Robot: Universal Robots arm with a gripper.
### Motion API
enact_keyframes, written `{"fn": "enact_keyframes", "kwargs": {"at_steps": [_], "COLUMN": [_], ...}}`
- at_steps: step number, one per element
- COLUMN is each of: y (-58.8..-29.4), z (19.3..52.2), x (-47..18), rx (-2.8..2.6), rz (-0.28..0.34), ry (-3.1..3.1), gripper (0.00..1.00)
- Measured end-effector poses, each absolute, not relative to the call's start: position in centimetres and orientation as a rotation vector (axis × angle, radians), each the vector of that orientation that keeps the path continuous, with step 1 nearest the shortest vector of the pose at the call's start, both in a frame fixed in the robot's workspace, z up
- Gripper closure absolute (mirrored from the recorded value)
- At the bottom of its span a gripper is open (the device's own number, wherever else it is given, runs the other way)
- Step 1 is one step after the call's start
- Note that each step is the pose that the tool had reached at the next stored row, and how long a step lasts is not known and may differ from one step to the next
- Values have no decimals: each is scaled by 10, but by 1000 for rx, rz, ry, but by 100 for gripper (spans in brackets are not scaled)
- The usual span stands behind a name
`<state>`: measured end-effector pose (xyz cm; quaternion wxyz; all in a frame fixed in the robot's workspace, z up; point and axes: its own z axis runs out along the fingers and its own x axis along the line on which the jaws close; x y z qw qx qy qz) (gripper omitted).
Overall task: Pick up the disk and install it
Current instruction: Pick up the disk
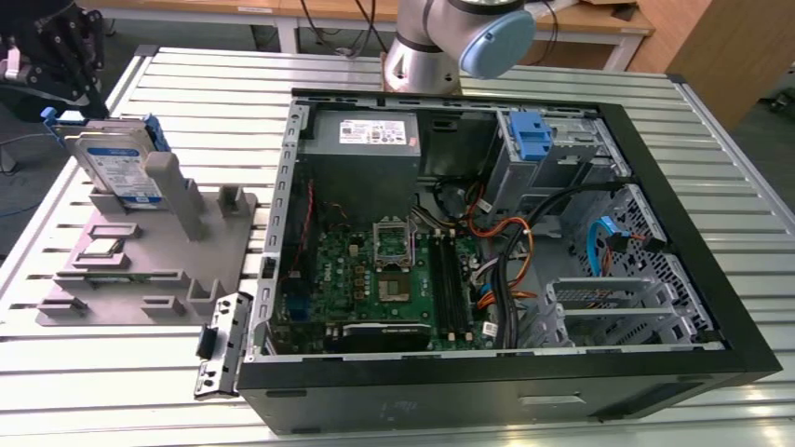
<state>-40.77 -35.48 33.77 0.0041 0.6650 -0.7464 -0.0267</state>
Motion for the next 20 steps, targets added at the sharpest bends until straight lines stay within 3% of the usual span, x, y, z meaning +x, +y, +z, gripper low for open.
{"fn": "enact_keyframes", "kwargs": {"at_steps": [20], "y": [-357], "z": [335], "x": [-407], "rx": [2113], "rz": [-113], "ry": [-2333], "gripper": [90]}}
